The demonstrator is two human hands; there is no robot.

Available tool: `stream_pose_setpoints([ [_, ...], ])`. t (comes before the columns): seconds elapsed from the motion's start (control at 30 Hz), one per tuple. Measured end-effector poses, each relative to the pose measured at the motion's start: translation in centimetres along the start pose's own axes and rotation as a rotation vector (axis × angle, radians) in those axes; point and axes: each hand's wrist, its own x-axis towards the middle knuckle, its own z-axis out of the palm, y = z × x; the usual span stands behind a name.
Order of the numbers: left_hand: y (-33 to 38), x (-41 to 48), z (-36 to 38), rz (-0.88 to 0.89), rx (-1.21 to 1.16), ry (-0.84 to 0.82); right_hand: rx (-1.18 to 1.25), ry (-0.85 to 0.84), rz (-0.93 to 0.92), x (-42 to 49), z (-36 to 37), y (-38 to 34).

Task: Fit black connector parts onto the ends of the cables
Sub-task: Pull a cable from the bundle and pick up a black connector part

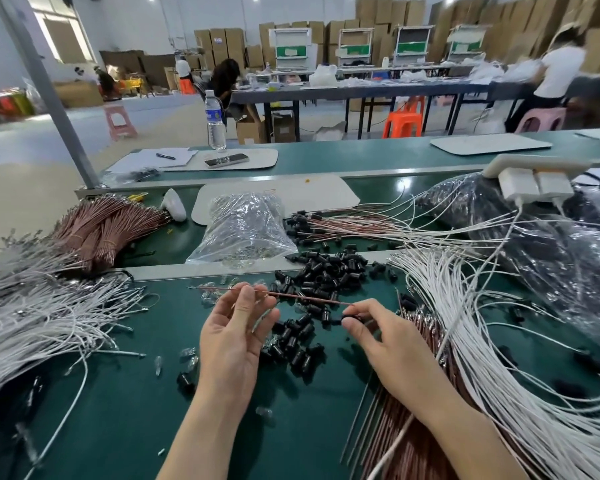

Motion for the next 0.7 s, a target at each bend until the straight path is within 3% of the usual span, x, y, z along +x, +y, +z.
stream_pose_setpoints([
  [0.3, -0.02, -0.03, 0.03, 0.038, 0.016, -0.007, 0.250, 0.133, 0.050, 0.33, 0.03, 0.74],
  [0.7, -0.10, -0.31, 0.39, 0.059, 0.020, -0.017, 0.287, 0.120, 0.042, 0.32, -0.03, 0.57],
])
